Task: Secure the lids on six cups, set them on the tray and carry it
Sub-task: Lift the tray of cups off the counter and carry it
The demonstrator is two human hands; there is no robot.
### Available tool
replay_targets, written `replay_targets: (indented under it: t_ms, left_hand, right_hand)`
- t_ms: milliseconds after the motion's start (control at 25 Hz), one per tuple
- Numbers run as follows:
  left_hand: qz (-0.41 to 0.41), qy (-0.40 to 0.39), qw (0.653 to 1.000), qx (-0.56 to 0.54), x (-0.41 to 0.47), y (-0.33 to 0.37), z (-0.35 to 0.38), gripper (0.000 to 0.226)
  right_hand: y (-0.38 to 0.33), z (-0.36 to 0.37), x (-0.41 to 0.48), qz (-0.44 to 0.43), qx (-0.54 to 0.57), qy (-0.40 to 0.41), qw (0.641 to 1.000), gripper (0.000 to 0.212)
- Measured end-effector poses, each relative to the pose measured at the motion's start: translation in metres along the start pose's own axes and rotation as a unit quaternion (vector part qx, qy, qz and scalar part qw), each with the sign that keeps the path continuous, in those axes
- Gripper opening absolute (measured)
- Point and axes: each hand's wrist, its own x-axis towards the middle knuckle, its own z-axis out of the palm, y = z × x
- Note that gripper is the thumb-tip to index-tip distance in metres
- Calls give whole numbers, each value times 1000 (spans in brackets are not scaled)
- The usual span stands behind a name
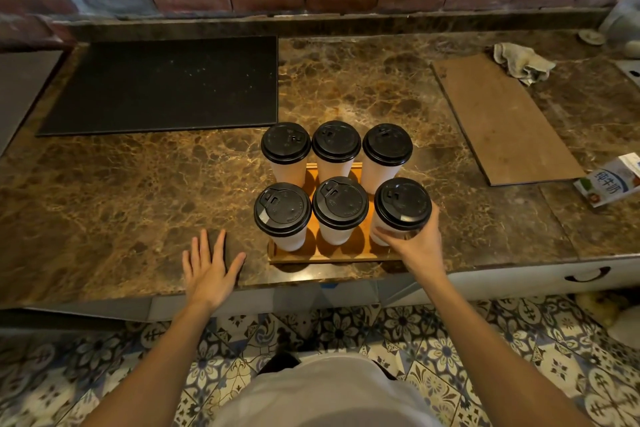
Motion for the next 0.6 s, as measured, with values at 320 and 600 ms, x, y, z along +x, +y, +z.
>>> replay_targets:
  t_ms: [320, 600]
  left_hand:
    - [-5, -38, 995, -88, 2, 9, -14, 64]
    - [-8, 29, 977, -213, -21, 60, 5, 34]
  right_hand:
    - [1, -34, 3, 41, -3, -92, 995, 92]
    - [32, -22, -22, 222, -137, 44, 964, 31]
